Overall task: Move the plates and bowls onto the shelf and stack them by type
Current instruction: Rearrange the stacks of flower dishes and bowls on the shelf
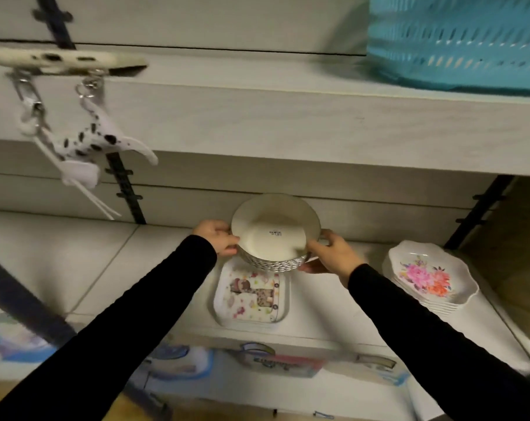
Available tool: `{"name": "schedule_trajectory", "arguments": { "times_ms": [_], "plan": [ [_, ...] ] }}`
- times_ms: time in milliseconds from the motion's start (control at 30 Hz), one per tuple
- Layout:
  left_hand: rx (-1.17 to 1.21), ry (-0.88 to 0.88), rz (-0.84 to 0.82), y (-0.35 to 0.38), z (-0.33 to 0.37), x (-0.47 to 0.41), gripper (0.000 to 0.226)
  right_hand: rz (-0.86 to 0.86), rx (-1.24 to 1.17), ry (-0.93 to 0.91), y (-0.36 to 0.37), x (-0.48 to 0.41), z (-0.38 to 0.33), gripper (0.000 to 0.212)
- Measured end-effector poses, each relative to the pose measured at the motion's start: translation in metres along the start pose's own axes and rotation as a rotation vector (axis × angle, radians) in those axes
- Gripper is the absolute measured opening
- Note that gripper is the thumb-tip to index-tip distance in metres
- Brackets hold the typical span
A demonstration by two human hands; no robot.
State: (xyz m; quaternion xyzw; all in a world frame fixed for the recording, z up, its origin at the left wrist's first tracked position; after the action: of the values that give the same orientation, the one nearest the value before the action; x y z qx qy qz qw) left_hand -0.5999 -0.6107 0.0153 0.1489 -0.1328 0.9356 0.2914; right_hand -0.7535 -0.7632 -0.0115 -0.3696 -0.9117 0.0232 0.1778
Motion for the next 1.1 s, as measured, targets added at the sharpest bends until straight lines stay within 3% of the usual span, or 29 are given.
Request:
{"name": "schedule_trajectory", "arguments": {
  "times_ms": [100,467,900,1100],
  "plan": [
    [0.009,-0.004,0.023,-0.051,-0.005,0.003,0.057,-0.016,0.024,-0.037,0.048,0.007,-0.009,0.039],
    [-0.051,-0.036,0.046,-0.206,-0.047,-0.016,0.055,-0.017,0.015,0.036,0.213,0.018,0.000,0.047],
    [-0.211,-0.181,0.003,-0.236,-0.110,-0.044,0.036,-0.023,0.161,0.177,0.270,0.021,0.036,0.048],
    [-0.254,-0.117,-0.029,-0.236,-0.122,-0.050,0.036,-0.030,0.226,0.183,0.270,0.017,0.046,0.045]
  ]
}}
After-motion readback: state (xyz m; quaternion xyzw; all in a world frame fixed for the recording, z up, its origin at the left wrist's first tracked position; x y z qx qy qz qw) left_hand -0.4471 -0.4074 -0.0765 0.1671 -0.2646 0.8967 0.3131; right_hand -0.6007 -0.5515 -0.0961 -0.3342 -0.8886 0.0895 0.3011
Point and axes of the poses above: each hand's wrist, its own x-axis away from the middle knuckle, its own y-axis out of the palm, z = x × y, the point moved 1 cm from there along -x, towards the middle knuckle, and after that the axes turned 2 degrees about z, right-handed, at the moved point
